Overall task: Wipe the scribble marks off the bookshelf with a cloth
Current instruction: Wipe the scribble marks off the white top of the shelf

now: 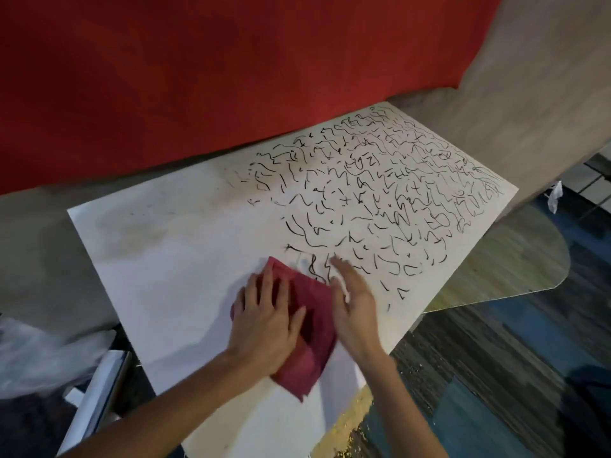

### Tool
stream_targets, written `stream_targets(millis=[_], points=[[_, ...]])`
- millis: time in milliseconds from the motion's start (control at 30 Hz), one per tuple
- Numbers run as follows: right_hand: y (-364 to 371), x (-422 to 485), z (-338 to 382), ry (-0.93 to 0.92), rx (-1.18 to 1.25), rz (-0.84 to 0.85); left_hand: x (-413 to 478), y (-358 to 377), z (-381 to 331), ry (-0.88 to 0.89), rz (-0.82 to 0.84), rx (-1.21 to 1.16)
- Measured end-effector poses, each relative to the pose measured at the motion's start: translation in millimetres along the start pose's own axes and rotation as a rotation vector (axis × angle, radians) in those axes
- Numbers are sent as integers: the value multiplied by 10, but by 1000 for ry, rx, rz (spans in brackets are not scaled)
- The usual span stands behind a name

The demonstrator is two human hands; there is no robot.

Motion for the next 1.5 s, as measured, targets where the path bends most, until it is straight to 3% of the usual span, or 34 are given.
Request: stream_targets(millis=[67,200,300,400,567,800,1033,1200,1367,1500], points=[[-293,131,-326,74,-154,-88,-18,142,-65,-85,93,83],[-368,262,-814,151,-483,65,259,133,6,-97,104,173],[-290,263,-919,144,-591,158,663,39,242,-150,108,260],[-292,296,-914,158,-607,172,916,-9,193,-138,112,428],[-282,286,-912,161,-606,202,620,203,-128,-208,166,185],[-284,250,-911,137,-613,243,34,305,-445,-61,191,152],[-275,259,-929,113,-634,232,944,203,235,-268,197,195],[-260,296,-932,130,-626,249,1036,250,56,-397,149,119],[-264,249,-951,138,-630,287,235,366,-514,-255,119,68],[-270,232,-919,108,-640,273,-69,343,-370,-130,208,110]])
Point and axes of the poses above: each hand's wrist, its own x-axis towards the middle knuckle, its own y-axis out of the palm, z = x × y, the point moved 8 cm from there along x, towards the middle knuckle, and after that the axes turned 4 degrees about -y, right-handed, at the moved point
